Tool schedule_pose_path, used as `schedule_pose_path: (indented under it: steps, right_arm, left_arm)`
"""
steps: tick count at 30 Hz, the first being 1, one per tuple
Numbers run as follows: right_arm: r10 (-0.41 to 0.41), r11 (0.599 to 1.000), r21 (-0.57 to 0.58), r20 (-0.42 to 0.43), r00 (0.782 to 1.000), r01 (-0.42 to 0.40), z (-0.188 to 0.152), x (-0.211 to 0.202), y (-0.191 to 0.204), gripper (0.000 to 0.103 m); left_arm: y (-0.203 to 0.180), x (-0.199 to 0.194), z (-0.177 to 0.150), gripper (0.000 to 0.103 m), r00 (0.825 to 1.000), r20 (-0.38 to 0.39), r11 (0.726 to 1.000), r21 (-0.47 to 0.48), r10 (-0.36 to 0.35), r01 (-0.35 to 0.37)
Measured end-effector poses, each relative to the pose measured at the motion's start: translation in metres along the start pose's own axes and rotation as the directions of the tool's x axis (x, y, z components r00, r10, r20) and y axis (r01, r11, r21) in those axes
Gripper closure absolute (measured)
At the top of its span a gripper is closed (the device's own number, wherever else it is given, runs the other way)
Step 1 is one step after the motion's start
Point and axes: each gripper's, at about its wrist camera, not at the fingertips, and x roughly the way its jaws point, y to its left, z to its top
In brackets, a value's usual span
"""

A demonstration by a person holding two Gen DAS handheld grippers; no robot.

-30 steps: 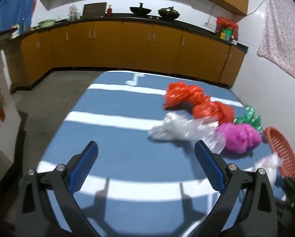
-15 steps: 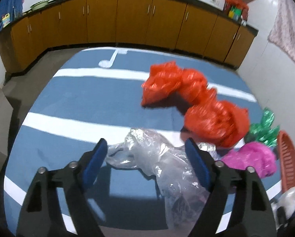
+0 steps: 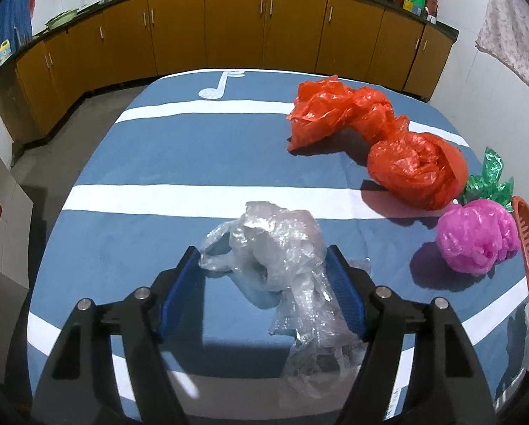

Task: Collect trash
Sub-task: 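Lift both clear bags and carry them over the orange basket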

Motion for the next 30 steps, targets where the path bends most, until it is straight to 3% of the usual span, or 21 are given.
schedule_pose_path:
  steps: [3,10,15,23,30]
  right_arm:
    - [-0.001,1.000,0.001,0.002,1.000,0.001,-0.001,-0.002,-0.001,0.055]
    - [-0.009,1.000,0.016,0.011,1.000,0.009,0.000,-0.007,-0.008,0.055]
    - [-0.019,0.999,0.034,0.026,0.999,0.018,0.001,-0.013,-0.015,0.055]
    - [-0.039,0.997,0.068,0.045,0.998,0.036,-0.001,-0.023,-0.027,0.055]
    - [-0.068,0.994,0.089,0.072,0.995,0.062,0.001,-0.033,-0.038,0.055]
  left_arm:
    - [-0.001,0.000,-0.002,0.035,1.000,0.000,1.000,-0.005,-0.001,0.001]
    - [-0.008,-0.003,-0.006,0.071,1.000,-0.001,1.000,0.007,-0.030,0.030]
    - [-0.009,-0.011,-0.007,0.084,0.999,0.019,0.999,0.013,-0.048,0.048]
    - [-0.012,-0.040,-0.007,0.089,0.990,0.101,0.995,0.030,-0.094,0.091]
    - [-0.032,-0.082,-0.005,0.089,0.967,0.191,0.984,0.091,-0.168,0.153]
